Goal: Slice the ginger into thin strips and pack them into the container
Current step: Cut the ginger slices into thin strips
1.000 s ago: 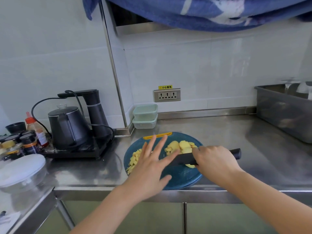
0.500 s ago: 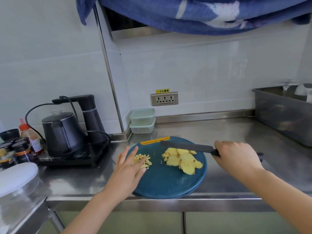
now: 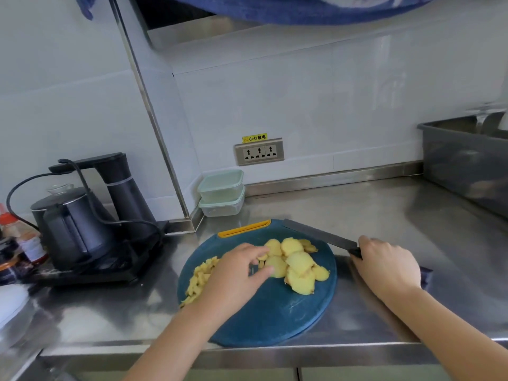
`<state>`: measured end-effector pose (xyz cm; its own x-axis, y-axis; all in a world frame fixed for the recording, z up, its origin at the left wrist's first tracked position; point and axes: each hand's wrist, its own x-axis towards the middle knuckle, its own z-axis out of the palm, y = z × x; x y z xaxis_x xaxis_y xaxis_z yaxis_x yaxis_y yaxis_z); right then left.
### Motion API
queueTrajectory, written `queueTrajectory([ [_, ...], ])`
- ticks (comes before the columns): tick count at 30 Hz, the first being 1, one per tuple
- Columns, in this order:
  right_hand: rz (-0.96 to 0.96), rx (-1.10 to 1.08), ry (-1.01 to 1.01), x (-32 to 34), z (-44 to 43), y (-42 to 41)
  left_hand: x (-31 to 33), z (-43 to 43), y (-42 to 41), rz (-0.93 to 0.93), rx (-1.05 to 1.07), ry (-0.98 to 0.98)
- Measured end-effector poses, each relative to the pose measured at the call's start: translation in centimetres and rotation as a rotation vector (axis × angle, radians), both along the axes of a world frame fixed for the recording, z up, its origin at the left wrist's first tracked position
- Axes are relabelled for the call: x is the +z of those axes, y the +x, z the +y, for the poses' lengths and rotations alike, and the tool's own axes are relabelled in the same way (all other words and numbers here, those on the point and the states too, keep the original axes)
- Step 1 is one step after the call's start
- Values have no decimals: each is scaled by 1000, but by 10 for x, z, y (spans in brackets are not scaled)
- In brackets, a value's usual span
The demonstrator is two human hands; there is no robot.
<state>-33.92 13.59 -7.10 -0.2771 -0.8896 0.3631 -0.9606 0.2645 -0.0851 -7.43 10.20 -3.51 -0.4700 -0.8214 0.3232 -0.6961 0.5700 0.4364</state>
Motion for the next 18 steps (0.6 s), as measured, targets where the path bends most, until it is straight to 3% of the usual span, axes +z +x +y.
queueTrajectory([
  [10,10,47,42,-4,-16,-5,-6,-20,-53,-153,-152,115],
  [18,-19,58,31,-4,-19,-5,14,-19,-62,-171,-129,211],
])
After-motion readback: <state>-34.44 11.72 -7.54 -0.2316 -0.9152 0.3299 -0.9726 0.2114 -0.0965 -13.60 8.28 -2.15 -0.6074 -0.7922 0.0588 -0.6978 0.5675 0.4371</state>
